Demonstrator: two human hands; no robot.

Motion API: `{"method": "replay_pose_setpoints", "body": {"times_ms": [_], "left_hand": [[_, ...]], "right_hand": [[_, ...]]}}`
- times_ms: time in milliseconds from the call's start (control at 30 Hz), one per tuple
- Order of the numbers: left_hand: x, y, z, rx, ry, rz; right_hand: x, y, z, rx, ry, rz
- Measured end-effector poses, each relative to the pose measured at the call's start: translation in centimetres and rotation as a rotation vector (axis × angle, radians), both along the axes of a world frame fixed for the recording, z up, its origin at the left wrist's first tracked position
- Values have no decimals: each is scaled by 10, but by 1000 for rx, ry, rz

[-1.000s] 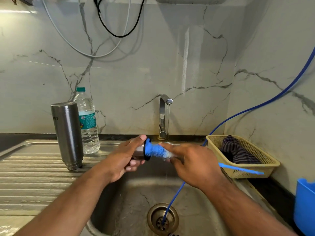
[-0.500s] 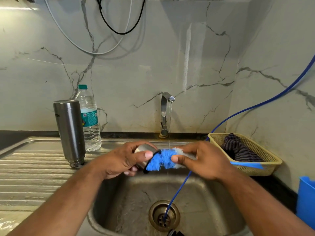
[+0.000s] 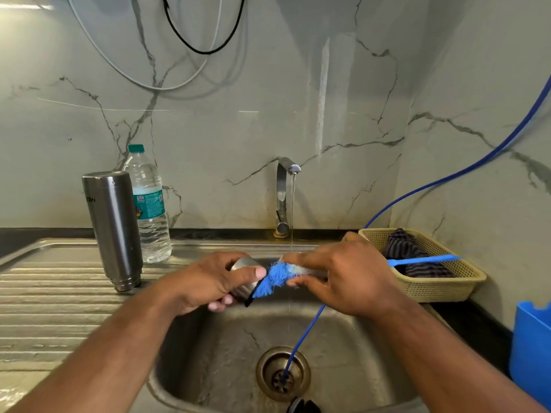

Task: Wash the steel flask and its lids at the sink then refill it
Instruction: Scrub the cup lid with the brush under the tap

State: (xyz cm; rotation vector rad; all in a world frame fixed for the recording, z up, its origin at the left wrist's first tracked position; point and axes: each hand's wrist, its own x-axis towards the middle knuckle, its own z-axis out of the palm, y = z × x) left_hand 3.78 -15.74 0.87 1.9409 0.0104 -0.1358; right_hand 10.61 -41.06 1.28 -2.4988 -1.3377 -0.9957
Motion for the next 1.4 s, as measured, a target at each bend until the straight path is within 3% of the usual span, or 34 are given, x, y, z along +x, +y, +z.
{"method": "replay_pose_setpoints", "body": {"times_ms": [167,267,367,533,767,900,967,1100,1200,1267,1400], "left_hand": [[-1,9,-3,-310,-3,-132],[3,0,-7,-547,-88,-83],[6,-15,-7,-694,-156,32],[5,-20,-10,-631,-165,-11],[8,-5,-6,-319,-417,-94],[7,-2,-5,-304,-515,-23],[7,-2,-9,-379,-468,16],[12,0,-16,-479,-334,-31],[14,0,-14,-454,-274,-76],[13,2,-13,-402,-264,-114],[12,6,-12,-279,-308,-166]], "right_hand": [[-1,7,-9,173,639,-21],[-4,10,-12,270,756,59],[-2,11,-12,359,668,70],[-8,-7,4,293,480,-31],[-9,4,3,430,728,-129],[-13,12,1,399,771,-145],[-19,10,3,336,661,-145],[-15,-2,6,165,46,-198],[-7,-5,7,147,-115,-192],[-13,-3,9,169,-35,-223],[-16,2,10,179,445,-308]]}}
